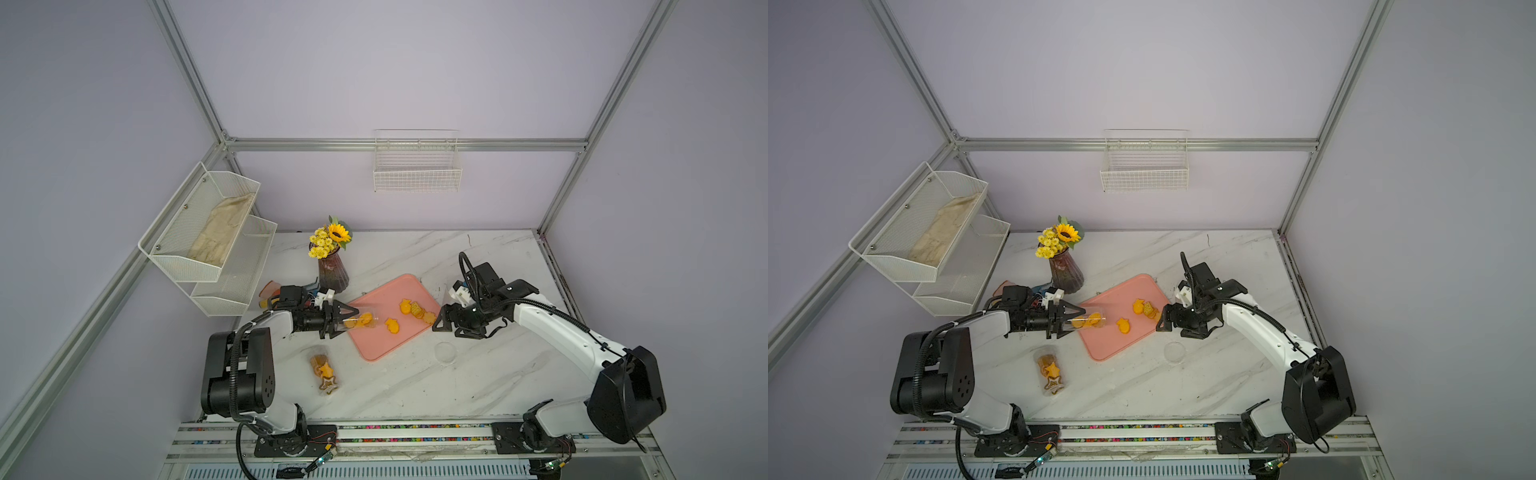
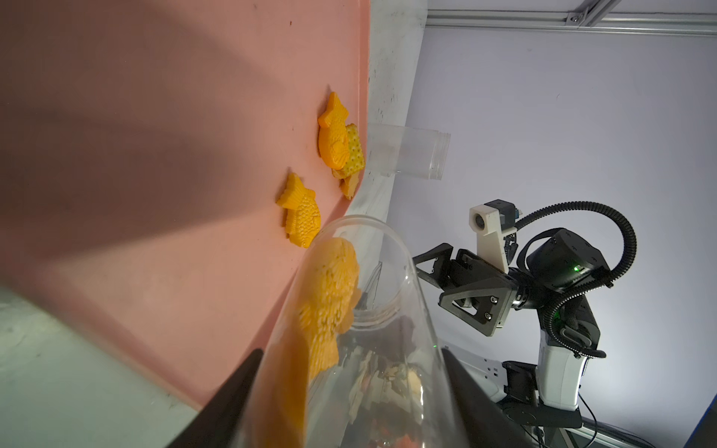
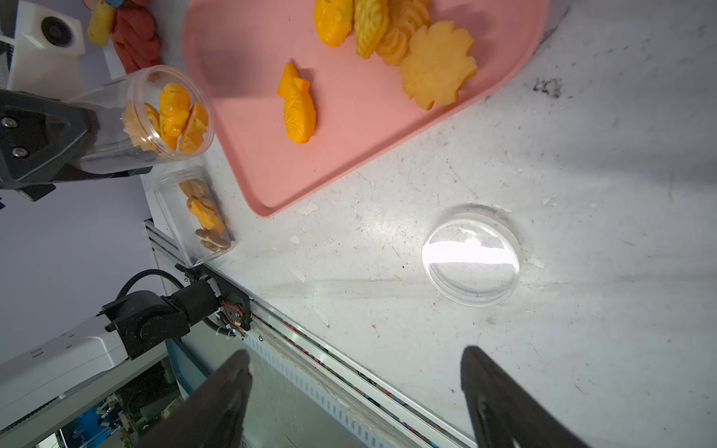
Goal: Pour the cookies out of the jar
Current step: Pour the cookies in the jar onto the tray.
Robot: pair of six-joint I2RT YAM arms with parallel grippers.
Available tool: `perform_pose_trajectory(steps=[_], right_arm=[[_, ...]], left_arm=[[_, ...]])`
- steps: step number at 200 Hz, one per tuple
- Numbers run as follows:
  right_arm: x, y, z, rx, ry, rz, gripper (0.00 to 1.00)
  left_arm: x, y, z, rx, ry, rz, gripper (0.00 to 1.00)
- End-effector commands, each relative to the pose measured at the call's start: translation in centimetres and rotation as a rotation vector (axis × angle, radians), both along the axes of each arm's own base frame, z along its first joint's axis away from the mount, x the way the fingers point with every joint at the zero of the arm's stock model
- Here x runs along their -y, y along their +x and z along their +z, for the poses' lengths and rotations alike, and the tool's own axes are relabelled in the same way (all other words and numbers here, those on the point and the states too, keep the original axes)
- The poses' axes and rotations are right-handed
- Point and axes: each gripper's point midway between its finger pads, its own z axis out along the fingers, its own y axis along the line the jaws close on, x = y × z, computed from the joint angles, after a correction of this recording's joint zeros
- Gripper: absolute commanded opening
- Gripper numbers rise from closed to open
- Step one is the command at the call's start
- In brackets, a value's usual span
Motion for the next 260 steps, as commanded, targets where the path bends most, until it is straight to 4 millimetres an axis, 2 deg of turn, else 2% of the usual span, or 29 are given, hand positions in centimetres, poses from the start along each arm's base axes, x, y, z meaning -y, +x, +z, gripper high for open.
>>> perform_pose_trajectory(steps=[1,80,233,239,260], right_arm=[[-0.1,-0.2,0.1,0.001,0.001,0.016,0.87],[0.1,-0.7,0.3,0.004,0.002,0.026,0.9],[0.3,-1.3,-0.2,-0.01,0.002,0.017,0.96],[0.4,-1.4,0.5,0.013,0.014,0.016,0.96],[0.5,-1.5,0.3,0.011,0.012,0.018,0.97]], left_arm=[[-0.7,2.1,2.8,0.127,0.067,-0.01,0.63],[-1.9,2.6,2.1,0.106,0.225,0.022,0.63],[0.0,2.9,2.0,0.098,0.259,-0.024,0.63],[0.0,2.9,2.0,0.097,0.261,-0.024,0.63],[0.1,2.9,2.0,0.098,0.271,-0.027,0.63]])
